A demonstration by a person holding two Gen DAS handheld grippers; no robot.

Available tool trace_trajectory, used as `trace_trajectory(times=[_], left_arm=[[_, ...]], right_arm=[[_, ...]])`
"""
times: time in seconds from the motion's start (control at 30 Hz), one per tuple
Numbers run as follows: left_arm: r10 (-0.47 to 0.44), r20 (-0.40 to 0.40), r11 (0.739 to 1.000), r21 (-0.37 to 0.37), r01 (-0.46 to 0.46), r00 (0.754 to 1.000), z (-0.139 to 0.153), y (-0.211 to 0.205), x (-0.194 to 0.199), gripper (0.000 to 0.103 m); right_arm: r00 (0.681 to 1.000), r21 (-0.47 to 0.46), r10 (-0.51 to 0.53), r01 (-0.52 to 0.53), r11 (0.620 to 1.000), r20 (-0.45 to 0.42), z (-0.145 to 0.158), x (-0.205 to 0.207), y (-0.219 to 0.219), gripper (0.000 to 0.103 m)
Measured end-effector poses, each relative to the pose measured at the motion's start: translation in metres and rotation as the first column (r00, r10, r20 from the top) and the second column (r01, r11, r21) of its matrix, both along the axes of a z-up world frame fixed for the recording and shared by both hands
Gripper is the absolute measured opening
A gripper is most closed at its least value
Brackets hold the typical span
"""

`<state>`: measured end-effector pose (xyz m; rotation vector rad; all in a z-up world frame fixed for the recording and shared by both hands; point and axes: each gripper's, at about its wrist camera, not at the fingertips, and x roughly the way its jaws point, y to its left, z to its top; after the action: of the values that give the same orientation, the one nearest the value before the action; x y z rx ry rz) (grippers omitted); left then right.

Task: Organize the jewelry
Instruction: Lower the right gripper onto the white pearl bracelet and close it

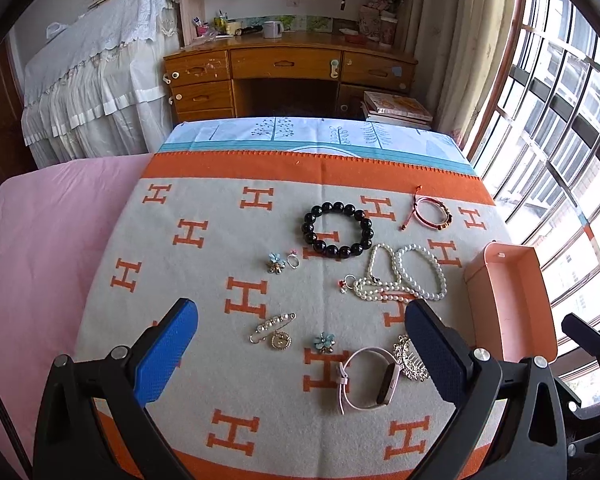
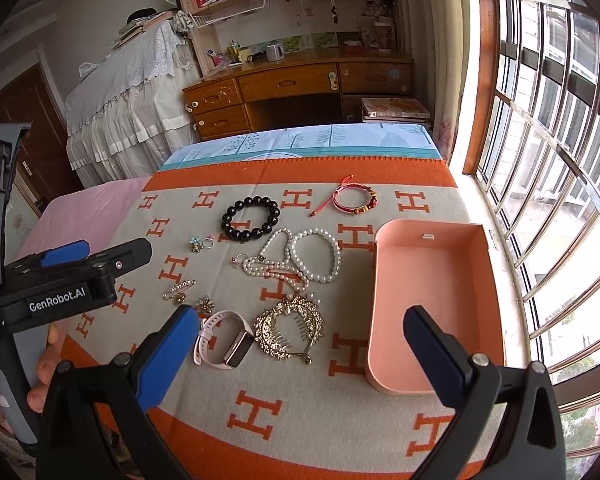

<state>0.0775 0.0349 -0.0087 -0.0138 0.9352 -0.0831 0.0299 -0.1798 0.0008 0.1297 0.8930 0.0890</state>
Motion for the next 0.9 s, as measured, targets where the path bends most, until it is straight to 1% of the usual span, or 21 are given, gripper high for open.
trace_trajectory(times=[0.1, 0.3, 0.37, 0.43, 0.47, 0.53, 0.57, 0.6, 0.63, 0.67, 0.7, 0.73, 0.8, 0.9], left_arm=[[-0.003, -0.009, 1.0, 0.013, 0.003, 1.0, 0.003, 0.002, 0.016, 0.102], [-0.061, -0.086, 0.997, 0.043, 0.065, 0.994, 0.006, 0.0, 0.062, 0.102], [-0.095, -0.103, 0.995, 0.018, 0.097, 0.99, 0.006, -0.001, 0.076, 0.102], [-0.115, -0.11, 0.993, 0.027, 0.119, 0.987, 0.004, -0.004, 0.09, 0.102], [-0.126, -0.115, 0.99, 0.044, 0.131, 0.985, 0.001, -0.006, 0.096, 0.102], [-0.134, -0.154, 0.987, 0.066, 0.145, 0.979, -0.011, -0.011, 0.109, 0.102], [-0.143, -0.183, 0.986, 0.057, 0.156, 0.973, -0.019, -0.013, 0.115, 0.102], [-0.152, -0.213, 0.985, 0.046, 0.165, 0.965, -0.028, -0.014, 0.12, 0.102], [-0.155, -0.237, 0.985, 0.041, 0.169, 0.959, -0.036, -0.016, 0.124, 0.102], [-0.158, -0.254, 0.984, 0.036, 0.173, 0.954, -0.044, -0.018, 0.126, 0.101], [-0.166, -0.268, 0.983, 0.03, 0.18, 0.949, -0.05, -0.019, 0.128, 0.099], [-0.175, -0.279, 0.982, 0.025, 0.189, 0.944, -0.056, -0.021, 0.128, 0.094], [-0.185, -0.294, 0.98, 0.02, 0.199, 0.938, -0.064, -0.024, 0.129, 0.093], [-0.19, -0.315, 0.979, 0.007, 0.202, 0.93, -0.073, -0.026, 0.13, 0.093]], right_arm=[[1.0, 0.002, -0.006, 0.006, 1.0, 0.005, 0.006, 0.015, -0.006, 0.103], [1.0, -0.005, -0.003, 0.003, 1.0, -0.004, 0.016, 0.06, -0.018, 0.103], [1.0, -0.01, 0.003, -0.004, 1.0, -0.025, 0.016, 0.081, -0.022, 0.1], [0.997, -0.003, 0.028, -0.028, 1.0, -0.066, 0.01, 0.101, -0.023, 0.092], [0.995, 0.005, 0.042, -0.041, 0.999, -0.095, 0.005, 0.111, -0.023, 0.09], [0.986, 0.012, 0.075, -0.074, 0.997, -0.15, -0.009, 0.13, -0.021, 0.082], [0.979, 0.007, 0.093, -0.093, 0.996, -0.182, -0.018, 0.139, -0.018, 0.08], [0.972, 0.0, 0.105, -0.107, 0.994, -0.211, -0.027, 0.147, -0.016, 0.076], [0.962, -0.007, 0.115, -0.121, 0.993, -0.246, -0.039, 0.155, -0.013, 0.069], [0.95, -0.009, 0.126, -0.134, 0.991, -0.285, -0.05, 0.161, -0.012, 0.066], [0.937, -0.005, 0.134, -0.144, 0.99, -0.323, -0.062, 0.168, -0.011, 0.057], [0.925, -0.003, 0.139, -0.15, 0.989, -0.355, -0.072, 0.173, -0.01, 0.049], [0.905, -0.011, 0.143, -0.16, 0.987, -0.4, -0.089, 0.181, -0.007, 0.046], [0.889, -0.04, 0.124, -0.158, 0.987, -0.441, -0.107, 0.19, -0.006, 0.046]])
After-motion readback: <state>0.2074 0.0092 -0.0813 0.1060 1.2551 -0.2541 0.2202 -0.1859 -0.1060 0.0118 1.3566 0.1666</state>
